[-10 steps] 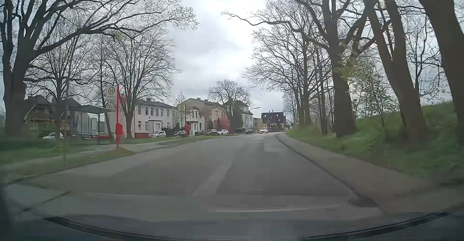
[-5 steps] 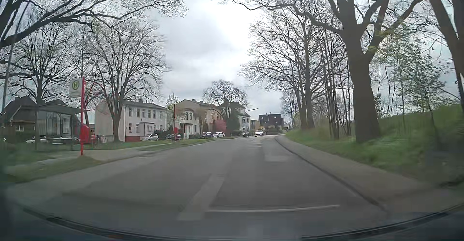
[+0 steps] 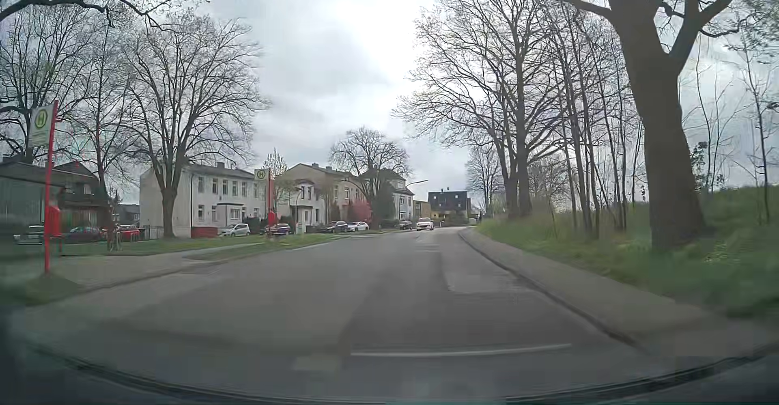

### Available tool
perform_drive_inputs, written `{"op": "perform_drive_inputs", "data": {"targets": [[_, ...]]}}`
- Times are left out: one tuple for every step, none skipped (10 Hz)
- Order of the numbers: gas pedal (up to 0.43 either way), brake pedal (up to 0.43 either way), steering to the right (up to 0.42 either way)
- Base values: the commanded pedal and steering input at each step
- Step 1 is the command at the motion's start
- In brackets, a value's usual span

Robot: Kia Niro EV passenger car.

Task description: Follow the waypoints while adhering to traffic rules and regulations

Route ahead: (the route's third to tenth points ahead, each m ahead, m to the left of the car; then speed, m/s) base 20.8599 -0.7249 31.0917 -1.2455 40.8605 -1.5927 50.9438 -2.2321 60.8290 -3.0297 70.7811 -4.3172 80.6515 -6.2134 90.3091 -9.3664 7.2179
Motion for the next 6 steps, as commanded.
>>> {"op": "perform_drive_inputs", "data": {"targets": [[0.059, 0.000, 0.016], [0.059, 0.000, 0.013], [0.059, 0.000, 0.013], [0.067, 0.000, 0.014], [0.079, 0.000, 0.015], [0.087, 0.000, 0.015]]}}
